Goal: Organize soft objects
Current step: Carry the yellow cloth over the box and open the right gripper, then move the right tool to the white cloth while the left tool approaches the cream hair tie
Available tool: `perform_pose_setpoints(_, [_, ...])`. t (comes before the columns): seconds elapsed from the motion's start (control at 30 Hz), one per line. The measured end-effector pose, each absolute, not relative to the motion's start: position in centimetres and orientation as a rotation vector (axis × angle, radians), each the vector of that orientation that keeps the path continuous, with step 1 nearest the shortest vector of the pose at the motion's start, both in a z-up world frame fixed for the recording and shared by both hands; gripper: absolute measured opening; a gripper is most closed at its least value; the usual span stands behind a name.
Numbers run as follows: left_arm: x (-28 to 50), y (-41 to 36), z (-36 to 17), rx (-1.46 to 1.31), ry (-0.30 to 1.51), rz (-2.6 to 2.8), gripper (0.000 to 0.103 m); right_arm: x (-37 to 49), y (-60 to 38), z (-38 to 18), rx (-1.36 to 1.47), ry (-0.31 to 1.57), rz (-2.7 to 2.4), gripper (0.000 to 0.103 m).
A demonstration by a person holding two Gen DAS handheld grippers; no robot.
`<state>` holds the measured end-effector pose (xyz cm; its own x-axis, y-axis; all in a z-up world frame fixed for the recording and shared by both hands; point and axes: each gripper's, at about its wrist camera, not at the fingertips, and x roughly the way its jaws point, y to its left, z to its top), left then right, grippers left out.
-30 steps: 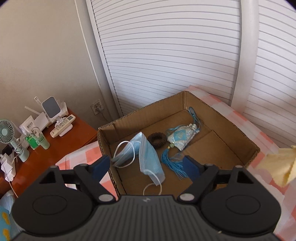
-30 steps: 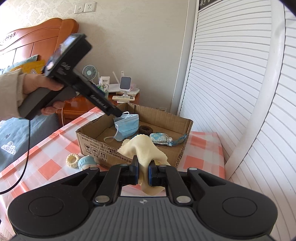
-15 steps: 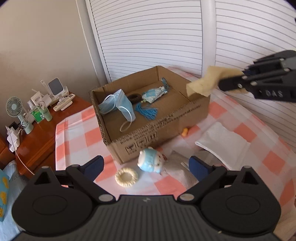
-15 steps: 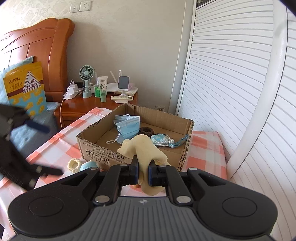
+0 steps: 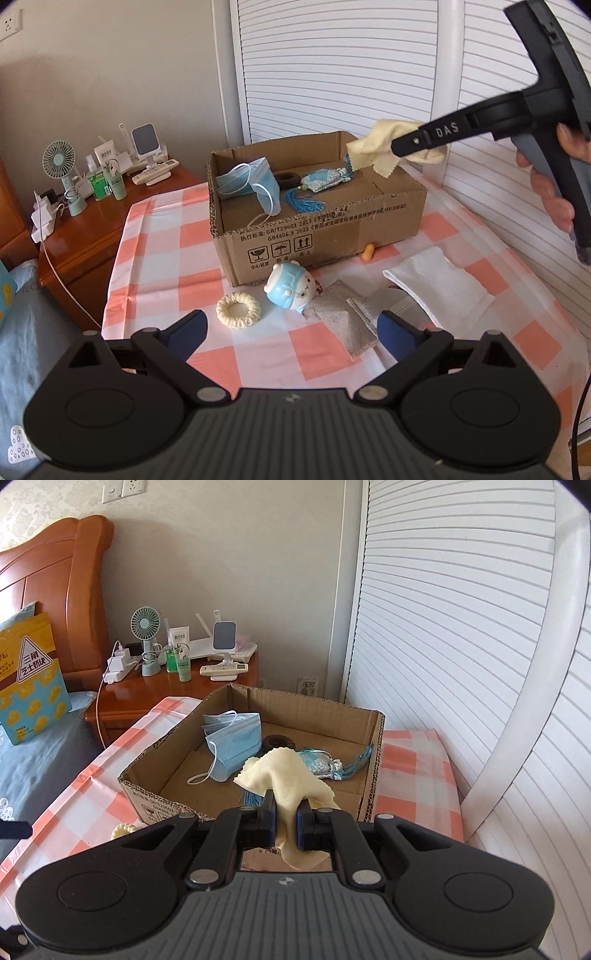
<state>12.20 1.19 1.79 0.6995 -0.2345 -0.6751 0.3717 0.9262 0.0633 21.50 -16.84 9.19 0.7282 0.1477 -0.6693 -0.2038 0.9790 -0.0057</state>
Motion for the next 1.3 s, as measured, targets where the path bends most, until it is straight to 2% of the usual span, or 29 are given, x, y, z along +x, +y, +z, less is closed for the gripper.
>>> perform_pose_setpoints(0.2, [11.8, 0.9, 1.2, 0.196, 0.732, -0.351, 0.098, 24.8, -16.2, 8.8, -0.081, 0.756, 0.158, 0.012])
perform_pose_setpoints(0.27, [11.7, 1.0, 1.2, 0.185, 0.731, -0.360, 0.098, 26.0, -15.9, 8.6, -0.078, 0.765, 0.138, 0.021])
perform_pose_setpoints(0.33, [11.6, 1.1, 1.0, 0.178, 0.739, -0.363, 0.098, 27.0, -15.8, 8.3, -0.083, 0.787, 0.103, 0.055])
perform_pose_setpoints(0.37, [11.7, 1.2, 0.9, 0.178, 0.743, -0.359, 0.098, 27.3, -15.7, 8.1, -0.086, 0.796, 0.088, 0.064])
perform_pose_setpoints(0.4, [11.7, 1.3, 0.9, 0.181, 0.746, -0.355, 0.098, 27.3, -15.7, 7.9, -0.085, 0.796, 0.074, 0.079])
perform_pose_setpoints(0.43, [11.7, 1.4, 0.8, 0.183, 0.748, -0.350, 0.098, 27.2, -15.7, 7.8, -0.078, 0.787, 0.066, 0.090])
perform_pose_setpoints(0.5, [11.7, 1.7, 0.8, 0.183, 0.750, -0.341, 0.098, 26.6, -15.9, 7.7, -0.050, 0.779, 0.082, 0.097])
perform_pose_setpoints(0.73, [11.8, 2.5, 0.9, 0.174, 0.754, -0.325, 0.098, 24.4, -16.6, 7.2, -0.039, 0.792, 0.072, 0.103])
perform_pose_setpoints(1.3, [11.1, 2.6, 0.4, 0.190, 0.771, -0.316, 0.098, 15.5, -16.8, 0.4, -0.031, 0.904, 0.044, 0.103])
